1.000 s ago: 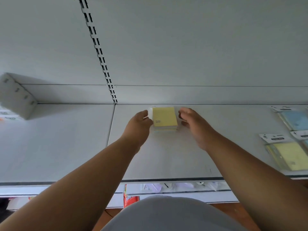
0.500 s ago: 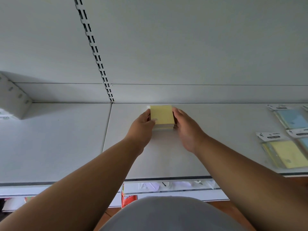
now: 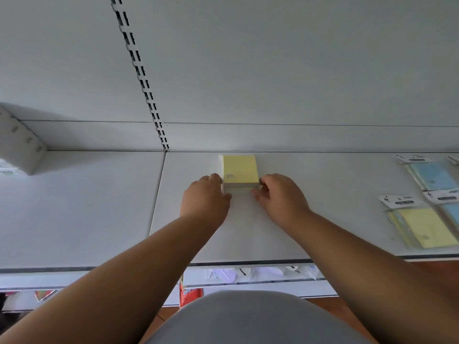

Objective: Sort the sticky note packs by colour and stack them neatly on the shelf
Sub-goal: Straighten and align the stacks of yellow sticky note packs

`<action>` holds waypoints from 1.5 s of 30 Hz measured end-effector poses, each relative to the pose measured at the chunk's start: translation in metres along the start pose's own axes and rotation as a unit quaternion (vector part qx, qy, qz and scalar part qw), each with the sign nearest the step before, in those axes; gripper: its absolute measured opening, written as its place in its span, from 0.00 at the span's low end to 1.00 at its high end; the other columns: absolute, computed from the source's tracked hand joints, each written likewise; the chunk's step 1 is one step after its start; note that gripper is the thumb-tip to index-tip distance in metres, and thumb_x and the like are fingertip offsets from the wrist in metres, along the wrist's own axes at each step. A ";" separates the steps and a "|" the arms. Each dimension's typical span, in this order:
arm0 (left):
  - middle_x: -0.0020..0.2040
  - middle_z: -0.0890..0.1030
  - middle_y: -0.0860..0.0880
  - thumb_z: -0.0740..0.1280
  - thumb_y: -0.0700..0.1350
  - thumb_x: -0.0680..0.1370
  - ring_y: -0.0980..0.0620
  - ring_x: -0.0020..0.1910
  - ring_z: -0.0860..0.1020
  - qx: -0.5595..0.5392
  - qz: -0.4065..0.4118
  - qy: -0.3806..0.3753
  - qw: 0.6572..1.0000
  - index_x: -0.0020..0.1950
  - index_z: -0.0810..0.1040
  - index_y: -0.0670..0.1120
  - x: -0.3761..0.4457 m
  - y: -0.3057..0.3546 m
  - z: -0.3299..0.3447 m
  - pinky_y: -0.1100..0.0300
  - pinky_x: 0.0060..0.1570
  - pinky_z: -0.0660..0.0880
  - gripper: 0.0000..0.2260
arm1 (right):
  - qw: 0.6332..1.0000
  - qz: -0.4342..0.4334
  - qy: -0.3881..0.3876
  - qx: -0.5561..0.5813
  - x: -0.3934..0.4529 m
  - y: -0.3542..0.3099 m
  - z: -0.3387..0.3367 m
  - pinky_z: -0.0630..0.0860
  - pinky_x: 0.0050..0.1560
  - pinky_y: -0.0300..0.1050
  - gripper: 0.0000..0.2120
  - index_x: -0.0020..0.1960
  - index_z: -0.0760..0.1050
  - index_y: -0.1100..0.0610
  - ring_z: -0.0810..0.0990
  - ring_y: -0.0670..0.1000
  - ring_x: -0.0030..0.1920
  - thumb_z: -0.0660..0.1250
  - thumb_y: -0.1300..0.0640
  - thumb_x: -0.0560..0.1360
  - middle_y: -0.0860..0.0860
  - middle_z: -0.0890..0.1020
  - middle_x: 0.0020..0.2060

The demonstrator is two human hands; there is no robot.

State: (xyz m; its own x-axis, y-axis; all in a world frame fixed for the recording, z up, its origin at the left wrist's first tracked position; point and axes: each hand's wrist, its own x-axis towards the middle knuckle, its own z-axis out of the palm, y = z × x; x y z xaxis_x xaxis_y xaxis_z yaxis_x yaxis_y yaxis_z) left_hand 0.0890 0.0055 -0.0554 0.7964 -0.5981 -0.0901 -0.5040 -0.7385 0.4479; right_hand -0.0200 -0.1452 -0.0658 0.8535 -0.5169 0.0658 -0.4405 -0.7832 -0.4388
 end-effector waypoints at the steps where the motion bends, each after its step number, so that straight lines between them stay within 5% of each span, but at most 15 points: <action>1: 0.53 0.79 0.48 0.65 0.51 0.77 0.44 0.53 0.76 0.023 0.007 0.002 1.000 0.58 0.74 0.47 0.002 0.000 -0.001 0.51 0.52 0.74 0.13 | 1.000 -0.004 -0.005 -0.012 0.003 0.000 -0.002 0.66 0.39 0.44 0.11 0.48 0.77 0.58 0.75 0.53 0.42 0.67 0.49 0.76 0.52 0.76 0.40; 7: 0.47 0.78 0.45 0.60 0.49 0.79 0.43 0.48 0.75 0.086 0.050 -0.006 0.995 0.46 0.73 0.45 0.009 -0.006 0.002 0.54 0.44 0.71 0.09 | 0.998 0.003 -0.016 -0.063 0.007 -0.003 -0.001 0.71 0.38 0.48 0.15 0.41 0.77 0.59 0.77 0.57 0.42 0.66 0.47 0.76 0.55 0.77 0.39; 11: 0.44 0.76 0.46 0.60 0.49 0.80 0.43 0.45 0.74 0.086 0.077 -0.012 0.993 0.42 0.68 0.47 0.012 -0.009 0.003 0.55 0.40 0.68 0.09 | 0.998 -0.010 -0.020 -0.064 0.006 -0.002 -0.002 0.64 0.38 0.44 0.12 0.42 0.78 0.60 0.77 0.59 0.43 0.67 0.51 0.76 0.56 0.78 0.40; 18: 0.48 0.77 0.47 0.62 0.50 0.79 0.43 0.47 0.76 0.050 0.069 0.017 0.996 0.49 0.73 0.45 0.012 -0.010 0.005 0.54 0.41 0.72 0.08 | 0.997 -0.025 -0.019 -0.064 0.006 0.002 -0.003 0.74 0.39 0.48 0.14 0.44 0.78 0.60 0.76 0.56 0.40 0.65 0.48 0.77 0.54 0.77 0.39; 24: 0.46 0.77 0.45 0.61 0.48 0.80 0.43 0.45 0.75 0.061 0.094 0.031 0.993 0.46 0.71 0.44 0.014 -0.012 0.008 0.55 0.39 0.69 0.08 | 0.996 -0.042 -0.027 -0.078 0.006 0.004 -0.002 0.65 0.36 0.45 0.16 0.37 0.76 0.61 0.75 0.59 0.39 0.65 0.51 0.78 0.53 0.71 0.35; 31: 0.46 0.75 0.49 0.62 0.52 0.79 0.44 0.46 0.76 0.028 0.057 0.020 0.998 0.46 0.73 0.47 0.013 -0.011 0.004 0.56 0.41 0.70 0.09 | 0.998 -0.044 0.001 -0.041 0.004 0.009 -0.005 0.72 0.37 0.47 0.15 0.40 0.77 0.60 0.74 0.54 0.37 0.65 0.48 0.77 0.53 0.76 0.37; 45: 0.38 0.70 0.49 0.57 0.52 0.82 0.45 0.39 0.71 0.085 0.115 -0.028 0.989 0.41 0.67 0.46 0.021 -0.013 -0.006 0.56 0.37 0.65 0.13 | 0.995 -0.097 -0.026 -0.025 0.009 0.007 -0.013 0.61 0.36 0.43 0.15 0.34 0.66 0.54 0.69 0.53 0.34 0.64 0.55 0.78 0.49 0.68 0.31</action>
State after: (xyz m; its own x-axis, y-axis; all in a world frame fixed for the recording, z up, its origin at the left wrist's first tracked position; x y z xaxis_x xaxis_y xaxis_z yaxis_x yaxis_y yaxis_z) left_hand 0.1147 0.0043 -0.0577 0.6358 -0.7699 -0.0547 -0.7228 -0.6188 0.3077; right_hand -0.0190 -0.1603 -0.0563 0.9364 -0.3370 0.0983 -0.2785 -0.8835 -0.3766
